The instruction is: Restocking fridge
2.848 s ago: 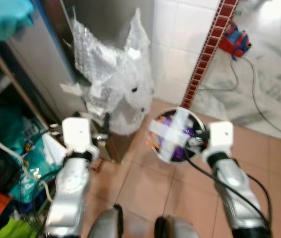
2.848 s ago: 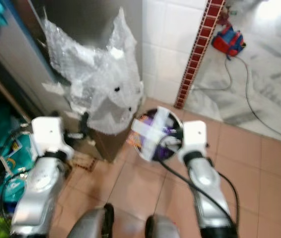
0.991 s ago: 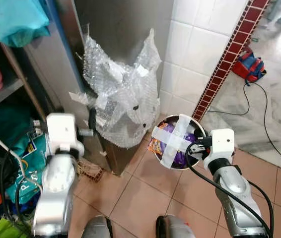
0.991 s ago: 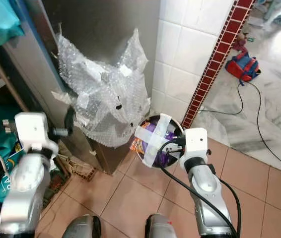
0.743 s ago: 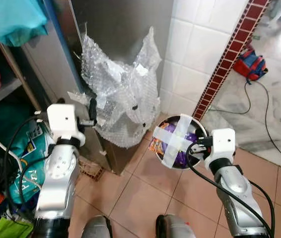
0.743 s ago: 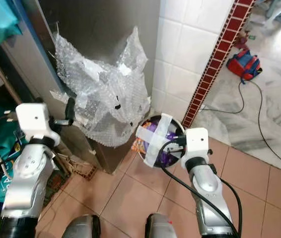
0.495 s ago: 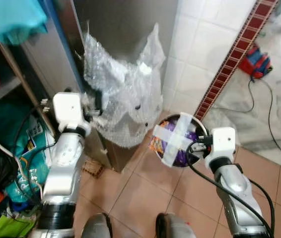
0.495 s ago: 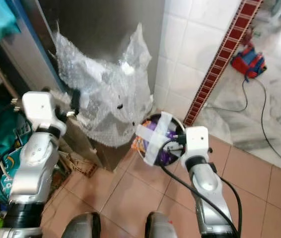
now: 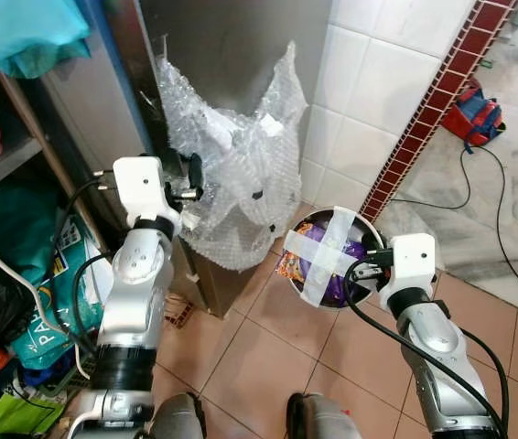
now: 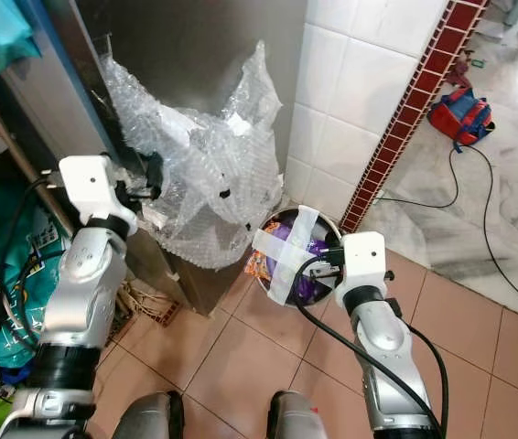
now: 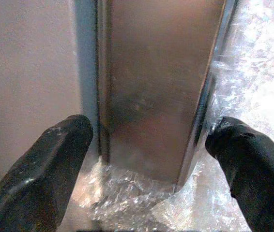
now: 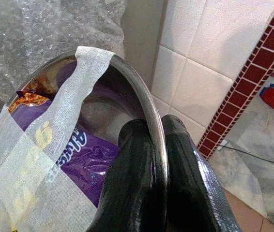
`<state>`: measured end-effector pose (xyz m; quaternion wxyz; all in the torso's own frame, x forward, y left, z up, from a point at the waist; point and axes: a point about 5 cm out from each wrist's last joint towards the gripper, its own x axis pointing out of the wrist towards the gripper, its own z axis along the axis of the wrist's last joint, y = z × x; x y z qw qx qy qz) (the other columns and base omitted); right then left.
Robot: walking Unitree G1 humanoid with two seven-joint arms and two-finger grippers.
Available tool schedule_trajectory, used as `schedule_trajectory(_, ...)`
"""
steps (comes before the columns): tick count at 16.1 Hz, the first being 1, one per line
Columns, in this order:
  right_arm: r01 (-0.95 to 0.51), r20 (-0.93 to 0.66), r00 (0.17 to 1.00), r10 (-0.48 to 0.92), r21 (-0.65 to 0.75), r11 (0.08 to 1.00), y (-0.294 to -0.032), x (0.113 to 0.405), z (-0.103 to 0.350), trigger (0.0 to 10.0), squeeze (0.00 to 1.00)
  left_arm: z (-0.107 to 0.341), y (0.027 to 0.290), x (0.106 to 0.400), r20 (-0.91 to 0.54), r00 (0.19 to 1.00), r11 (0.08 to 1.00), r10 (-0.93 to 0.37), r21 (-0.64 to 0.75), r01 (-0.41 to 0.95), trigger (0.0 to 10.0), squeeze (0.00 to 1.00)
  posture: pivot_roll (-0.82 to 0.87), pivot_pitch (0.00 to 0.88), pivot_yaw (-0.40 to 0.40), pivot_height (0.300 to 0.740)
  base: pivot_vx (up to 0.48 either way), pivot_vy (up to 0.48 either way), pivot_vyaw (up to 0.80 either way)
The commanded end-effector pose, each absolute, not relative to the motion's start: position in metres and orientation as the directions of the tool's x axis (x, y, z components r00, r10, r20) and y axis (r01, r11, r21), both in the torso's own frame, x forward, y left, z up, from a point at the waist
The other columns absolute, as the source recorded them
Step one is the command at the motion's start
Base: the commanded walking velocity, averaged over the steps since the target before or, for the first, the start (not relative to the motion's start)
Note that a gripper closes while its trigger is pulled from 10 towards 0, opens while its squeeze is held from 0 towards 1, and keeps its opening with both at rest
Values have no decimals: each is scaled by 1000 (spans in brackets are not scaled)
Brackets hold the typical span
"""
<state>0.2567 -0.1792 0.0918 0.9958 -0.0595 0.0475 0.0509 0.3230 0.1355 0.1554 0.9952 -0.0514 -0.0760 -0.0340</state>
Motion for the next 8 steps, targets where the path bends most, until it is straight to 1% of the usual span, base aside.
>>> schedule_trajectory(1, -113, -89, 991, 104, -115, 987, -178, 256, 93, 10000, 0, 153, 137, 327, 134, 988, 989, -70, -117, 86, 10000, 0, -18, 160, -9, 740, 0, 0, 0)
schedule_trajectory(3, -115, -89, 990, 106, -115, 987, -177, 256, 93, 10000, 0, 151, 137, 331, 117, 989, 984, -95, -139, 111, 10000, 0, -18, 159, -10, 740, 0, 0, 0)
schedule_trajectory(5, -116, -89, 990, 106, -116, 986, -178, 258, 94, 10000, 0, 146, 129, 336, 74, 980, 969, -185, -153, 195, 10000, 0, -18, 156, -13, 740, 0, 0, 0)
schedule_trajectory(8, -110, -88, 991, 100, -119, 987, -179, 258, 94, 10000, 0, 138, 111, 339, 42, 943, 931, -330, -151, 332, 10000, 0, -23, 154, -13, 740, 0, 0, 0)
